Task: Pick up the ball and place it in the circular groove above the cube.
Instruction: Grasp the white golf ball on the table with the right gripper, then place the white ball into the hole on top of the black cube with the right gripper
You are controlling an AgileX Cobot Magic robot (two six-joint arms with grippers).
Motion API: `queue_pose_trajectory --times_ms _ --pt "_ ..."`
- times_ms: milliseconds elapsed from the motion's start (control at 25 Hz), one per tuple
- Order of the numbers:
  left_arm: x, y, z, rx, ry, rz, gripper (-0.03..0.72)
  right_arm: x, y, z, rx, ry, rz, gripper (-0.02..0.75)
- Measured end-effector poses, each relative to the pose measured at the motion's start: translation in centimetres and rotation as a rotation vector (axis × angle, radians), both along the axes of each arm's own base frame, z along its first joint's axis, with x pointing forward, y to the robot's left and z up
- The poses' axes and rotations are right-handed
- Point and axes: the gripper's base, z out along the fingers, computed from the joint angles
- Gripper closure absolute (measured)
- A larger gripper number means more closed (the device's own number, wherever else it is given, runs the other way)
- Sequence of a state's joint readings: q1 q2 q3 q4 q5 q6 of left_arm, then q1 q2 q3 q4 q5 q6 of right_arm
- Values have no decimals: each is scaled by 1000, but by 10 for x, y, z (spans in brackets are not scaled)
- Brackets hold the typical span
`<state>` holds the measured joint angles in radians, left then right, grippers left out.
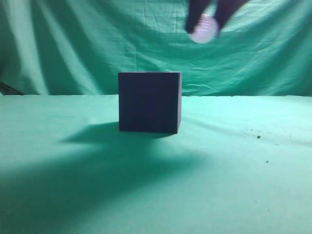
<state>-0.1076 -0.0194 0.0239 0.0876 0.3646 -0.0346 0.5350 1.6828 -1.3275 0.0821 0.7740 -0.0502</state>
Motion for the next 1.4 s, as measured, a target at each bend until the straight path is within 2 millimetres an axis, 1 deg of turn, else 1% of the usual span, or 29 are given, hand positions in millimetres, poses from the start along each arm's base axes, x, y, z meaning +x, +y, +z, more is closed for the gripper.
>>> queue_pose_trajectory --times_ms 40,120,240,520,800,840,920,1000,1080,1120,1160,1280,1400 --pt "0 0 0 0 0 0 688 -3 13 1 8 -5 31 434" --pt "0 0 0 0 0 0 688 -4 32 -2 15 -4 73 434" --pt "0 0 0 0 0 0 688 0 48 -17 1 23 99 434" --pt "0 0 0 0 0 0 688 14 58 -39 -1 22 94 434" --pt "0 0 0 0 0 0 688 17 60 -39 6 21 91 434" --pt "0 0 0 0 0 0 688 16 60 -40 3 27 91 371" --pt "0 0 0 0 0 0 688 15 59 -41 -7 40 93 318" --pt "0 0 0 0 0 0 688 14 59 -40 -16 53 95 331" --pt "0 0 0 0 0 0 688 14 59 -36 -23 66 98 331" --pt "0 0 0 0 0 0 688 15 60 -32 -25 67 101 290" --pt "0 0 0 0 0 0 688 15 60 -27 -28 73 103 305" --pt "0 0 0 0 0 0 688 18 62 -5 -29 78 112 305" --pt "0 0 0 0 0 0 688 16 62 24 -20 70 116 305"
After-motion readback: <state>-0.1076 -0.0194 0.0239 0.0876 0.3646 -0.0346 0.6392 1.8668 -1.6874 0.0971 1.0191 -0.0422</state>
